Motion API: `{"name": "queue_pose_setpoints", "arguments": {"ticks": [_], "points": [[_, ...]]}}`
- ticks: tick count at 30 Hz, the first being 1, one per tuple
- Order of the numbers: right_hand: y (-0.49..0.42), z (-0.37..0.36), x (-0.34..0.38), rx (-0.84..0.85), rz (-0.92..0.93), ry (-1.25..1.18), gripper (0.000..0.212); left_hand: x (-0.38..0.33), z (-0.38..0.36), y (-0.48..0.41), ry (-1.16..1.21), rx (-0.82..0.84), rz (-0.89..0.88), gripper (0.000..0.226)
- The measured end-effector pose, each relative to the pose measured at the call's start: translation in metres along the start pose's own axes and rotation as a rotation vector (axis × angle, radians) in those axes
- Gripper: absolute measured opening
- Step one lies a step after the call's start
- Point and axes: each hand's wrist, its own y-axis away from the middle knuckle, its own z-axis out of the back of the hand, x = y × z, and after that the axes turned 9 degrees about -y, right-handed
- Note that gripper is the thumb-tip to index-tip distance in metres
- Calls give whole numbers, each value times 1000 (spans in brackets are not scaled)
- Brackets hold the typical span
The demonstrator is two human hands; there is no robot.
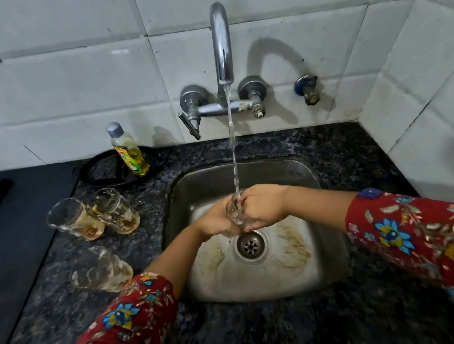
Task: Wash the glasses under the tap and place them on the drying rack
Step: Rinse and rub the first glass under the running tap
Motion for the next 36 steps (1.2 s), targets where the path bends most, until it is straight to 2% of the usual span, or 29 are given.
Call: {"name": "queue_pose_setpoints", "arguments": {"ticks": [2,4,5,6,8,9,11,13,15,17,19,20,25,27,30,31,33,35,36], "points": [[-17,-3,6,116,-197,-171,25,-5,-12,-3,0,-172,-36,68],[-26,-9,6,81,-301,-324,28,-4,-18,-8,-65,-360,-77,47],[-26,-12,3,22,-340,-409,30,0,-17,-10,-137,-371,-82,42],[-23,-15,-1,-38,-398,-530,31,3,-14,-10,-226,-315,-72,45],[-15,-13,0,-80,-486,-753,28,16,-8,-10,-301,-192,-58,67],[-14,-15,3,-97,-501,-807,27,20,-8,-11,-291,-177,-52,69],[-17,-17,16,-145,-520,-843,29,24,-18,-12,-249,-305,-43,54],[-26,-15,29,-137,-526,-740,36,22,-33,-12,-199,-467,-24,37],[-31,-18,33,-167,-505,-648,38,24,-41,-11,-109,-548,-21,37],[-29,-18,34,-230,-439,-639,32,26,-35,-5,-89,-541,-11,46],[-26,-23,27,-218,-314,-524,26,29,-28,-3,-139,-467,-48,50],[-26,-26,26,-110,-337,-480,26,30,-26,-3,-142,-442,-67,52],[-36,-26,35,-234,-493,-505,32,21,-40,-7,31,-618,-45,51],[-28,-26,29,-266,-466,-561,33,19,-34,-4,-22,-556,-64,53],[-6,-27,16,-209,-363,-548,32,23,-21,-4,-51,-365,-78,61],[-7,-27,16,-190,-370,-510,32,21,-23,-3,-33,-378,-77,61],[-14,-23,27,-163,-449,-471,31,13,-33,-5,-14,-514,-78,53],[-22,-25,36,-150,-587,-553,31,9,-41,-6,-9,-595,-113,45],[-22,-24,37,-190,-607,-624,31,10,-39,-6,9,-566,-115,48]]}}
